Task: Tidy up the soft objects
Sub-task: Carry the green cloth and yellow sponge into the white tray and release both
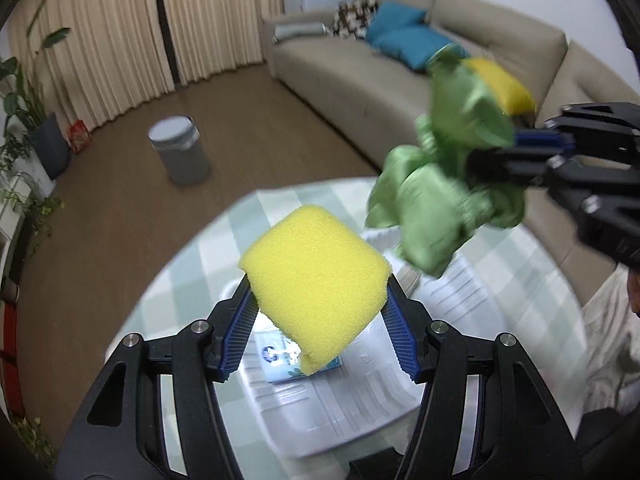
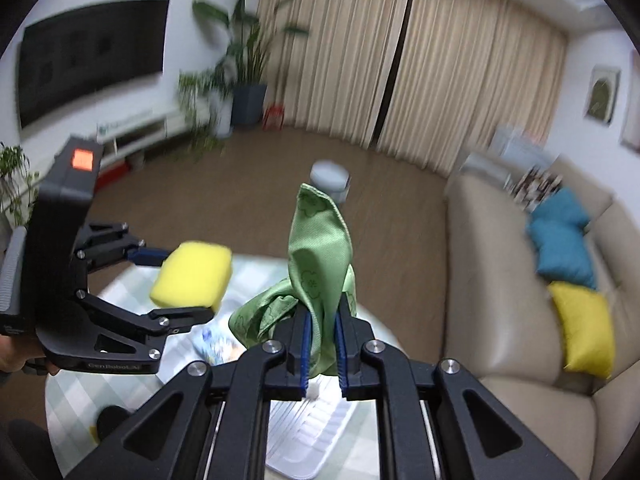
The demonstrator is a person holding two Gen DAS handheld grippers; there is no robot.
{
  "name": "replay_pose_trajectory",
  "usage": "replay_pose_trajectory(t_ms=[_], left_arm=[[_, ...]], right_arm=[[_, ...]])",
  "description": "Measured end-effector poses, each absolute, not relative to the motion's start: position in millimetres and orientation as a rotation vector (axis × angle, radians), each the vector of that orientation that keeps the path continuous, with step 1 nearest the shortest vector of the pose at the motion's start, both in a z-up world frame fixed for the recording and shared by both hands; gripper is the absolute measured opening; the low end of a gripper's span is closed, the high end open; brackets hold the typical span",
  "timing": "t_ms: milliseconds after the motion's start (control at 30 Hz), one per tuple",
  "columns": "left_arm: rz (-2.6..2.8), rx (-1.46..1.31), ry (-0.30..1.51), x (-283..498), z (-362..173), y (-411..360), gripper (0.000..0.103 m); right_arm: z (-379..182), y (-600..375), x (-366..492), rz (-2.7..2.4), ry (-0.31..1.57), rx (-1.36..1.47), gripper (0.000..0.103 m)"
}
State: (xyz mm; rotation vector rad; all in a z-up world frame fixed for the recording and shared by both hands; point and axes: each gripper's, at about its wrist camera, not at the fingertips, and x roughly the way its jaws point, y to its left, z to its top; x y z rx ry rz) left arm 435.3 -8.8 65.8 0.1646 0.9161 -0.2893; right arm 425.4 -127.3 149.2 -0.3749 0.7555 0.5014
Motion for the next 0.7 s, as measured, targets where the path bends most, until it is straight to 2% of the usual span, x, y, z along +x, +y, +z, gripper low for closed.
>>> replay_pose_trajectory(t_ms=[233, 533, 600, 700], left_arm=[[-0.278, 0.199, 0.992, 454.1, 10.0, -15.1, 0.058], [-0.278, 0.206, 1.032, 455.8, -21.4, -23.0, 0.065], [-0.276, 0.191, 1.029, 455.3, -20.6, -20.1, 0.069], [-0.278, 0.147, 1.012, 453.5, -15.7, -11.9, 0.078]], right_arm=[[50.4, -128.4, 455.7, 0.553, 0.944, -0.352, 0.012], [10.6, -134.2, 452.8, 0.603, 1.049, -0.372, 0.013], [10.0, -132.6, 449.3, 0.621, 1.052, -0.364, 0.016], [9.0, -129.5, 446.6, 0.621, 1.052, -0.377, 0.03]])
